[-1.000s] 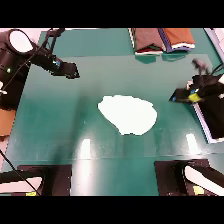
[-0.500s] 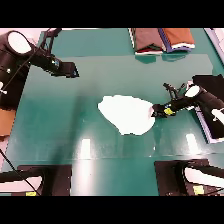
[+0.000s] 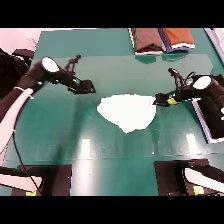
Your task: Fold the shirts.
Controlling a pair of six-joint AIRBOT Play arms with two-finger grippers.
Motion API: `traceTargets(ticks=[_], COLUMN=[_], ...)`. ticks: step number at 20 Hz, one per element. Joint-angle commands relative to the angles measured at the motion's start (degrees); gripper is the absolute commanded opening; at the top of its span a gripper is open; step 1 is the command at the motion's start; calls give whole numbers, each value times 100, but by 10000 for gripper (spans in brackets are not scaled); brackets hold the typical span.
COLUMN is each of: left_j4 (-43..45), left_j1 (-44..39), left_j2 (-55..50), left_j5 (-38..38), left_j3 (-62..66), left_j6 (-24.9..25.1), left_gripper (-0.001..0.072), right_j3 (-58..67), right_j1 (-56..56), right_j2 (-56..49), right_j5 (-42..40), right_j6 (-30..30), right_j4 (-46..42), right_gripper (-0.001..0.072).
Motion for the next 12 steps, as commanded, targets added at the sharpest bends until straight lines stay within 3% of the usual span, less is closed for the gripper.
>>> traceTargets(ticks=[1,5,6,7,8,12], left_j4=[-389,-297,-297,-293,-280,-216], left_j1=[-544,-763,-730,-688,-623,-155], left_j2=[-503,-673,-664,-636,-610,94], left_j5=[498,490,450,413,313,96], left_j3=[-101,-96,-76,-72,-35,619], left_j6=[107,101,98,107,103,109], left_gripper=[550,545,349,83,28,26], right_j3=[186,199,199,197,201,833], right_j1=[142,221,221,214,210,-33], right_j2=[55,57,68,114,205,870], right_j5=[129,138,168,170,125,149], right_j6=[-4,-4,-4,-7,-9,-11], right_j4=[7,11,9,-2,-7,-164], right_gripper=[21,20,21,21,20,21])
